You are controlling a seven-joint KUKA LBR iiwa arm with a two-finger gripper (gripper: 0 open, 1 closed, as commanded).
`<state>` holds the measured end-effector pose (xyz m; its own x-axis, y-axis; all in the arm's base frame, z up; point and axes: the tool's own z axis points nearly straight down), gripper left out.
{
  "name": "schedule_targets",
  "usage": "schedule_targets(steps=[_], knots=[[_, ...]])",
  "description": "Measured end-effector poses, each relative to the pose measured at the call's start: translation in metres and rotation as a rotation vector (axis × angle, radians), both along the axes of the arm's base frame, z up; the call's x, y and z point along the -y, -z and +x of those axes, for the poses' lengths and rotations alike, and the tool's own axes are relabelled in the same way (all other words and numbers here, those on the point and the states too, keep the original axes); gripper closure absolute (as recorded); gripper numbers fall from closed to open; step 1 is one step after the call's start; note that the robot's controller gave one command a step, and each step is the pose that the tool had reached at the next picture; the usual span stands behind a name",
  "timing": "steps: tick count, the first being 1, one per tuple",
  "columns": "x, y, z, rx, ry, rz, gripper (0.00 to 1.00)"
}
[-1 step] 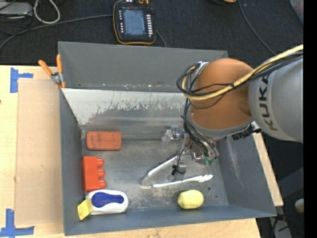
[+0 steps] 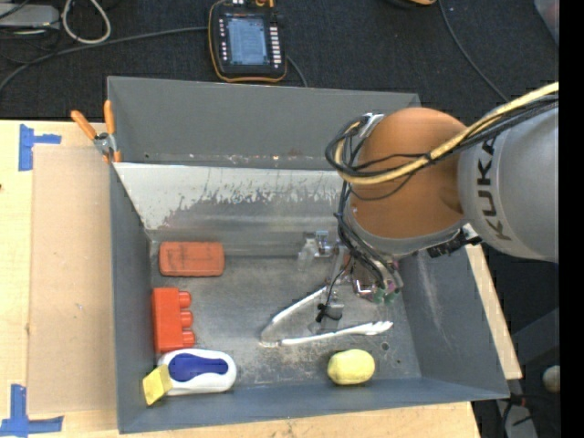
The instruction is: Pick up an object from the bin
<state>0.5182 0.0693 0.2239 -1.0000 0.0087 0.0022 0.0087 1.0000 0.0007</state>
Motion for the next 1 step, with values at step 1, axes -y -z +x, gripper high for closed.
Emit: schedule_targets(steps=[1], knots=[[0.0,0.0626,0.0005,-0.008,-0.079,0.0,0.0]])
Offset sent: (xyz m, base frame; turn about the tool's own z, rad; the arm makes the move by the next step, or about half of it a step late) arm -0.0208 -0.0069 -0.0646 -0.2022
